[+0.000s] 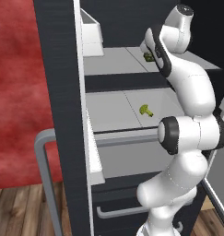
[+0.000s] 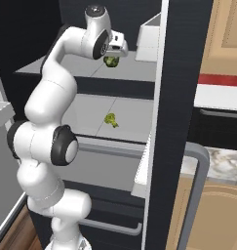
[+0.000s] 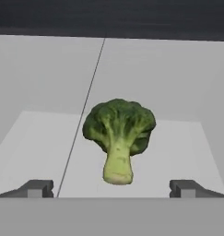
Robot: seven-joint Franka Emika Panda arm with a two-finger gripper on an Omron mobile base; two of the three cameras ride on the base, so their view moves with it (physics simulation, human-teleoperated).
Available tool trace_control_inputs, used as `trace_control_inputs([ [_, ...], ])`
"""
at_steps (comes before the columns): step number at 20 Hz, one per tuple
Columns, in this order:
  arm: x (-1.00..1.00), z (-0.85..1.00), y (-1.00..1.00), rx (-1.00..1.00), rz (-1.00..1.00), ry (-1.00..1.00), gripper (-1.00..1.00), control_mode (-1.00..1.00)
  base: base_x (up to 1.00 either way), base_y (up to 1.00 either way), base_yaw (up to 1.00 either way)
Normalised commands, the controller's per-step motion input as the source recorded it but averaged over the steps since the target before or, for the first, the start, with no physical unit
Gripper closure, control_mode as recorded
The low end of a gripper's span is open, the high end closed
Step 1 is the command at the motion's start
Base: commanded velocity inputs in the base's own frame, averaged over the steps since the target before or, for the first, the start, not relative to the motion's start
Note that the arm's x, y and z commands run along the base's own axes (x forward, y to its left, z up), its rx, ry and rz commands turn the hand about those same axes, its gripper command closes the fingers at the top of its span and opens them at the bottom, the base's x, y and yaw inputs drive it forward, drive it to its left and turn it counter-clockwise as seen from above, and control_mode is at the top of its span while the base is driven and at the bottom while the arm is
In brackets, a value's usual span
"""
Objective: Place one broccoli and one steak in each tupperware on the nearby counter, to pack two identical lunches.
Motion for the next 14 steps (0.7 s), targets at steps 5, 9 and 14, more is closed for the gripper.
trace_control_inputs([
  [5, 0.32, -0.23, 0.00, 0.00, 0.00, 0.00, -1.00, -1.00, 0.00, 0.00, 0.00],
  [9, 0.32, -0.17, 0.00, 0.00, 0.00, 0.00, -1.00, -1.00, 0.00, 0.00, 0.00],
  [14, 0.14, -0.18, 0.00, 0.00, -0.02, 0.00, -1.00, -1.00, 0.00, 0.00, 0.00],
])
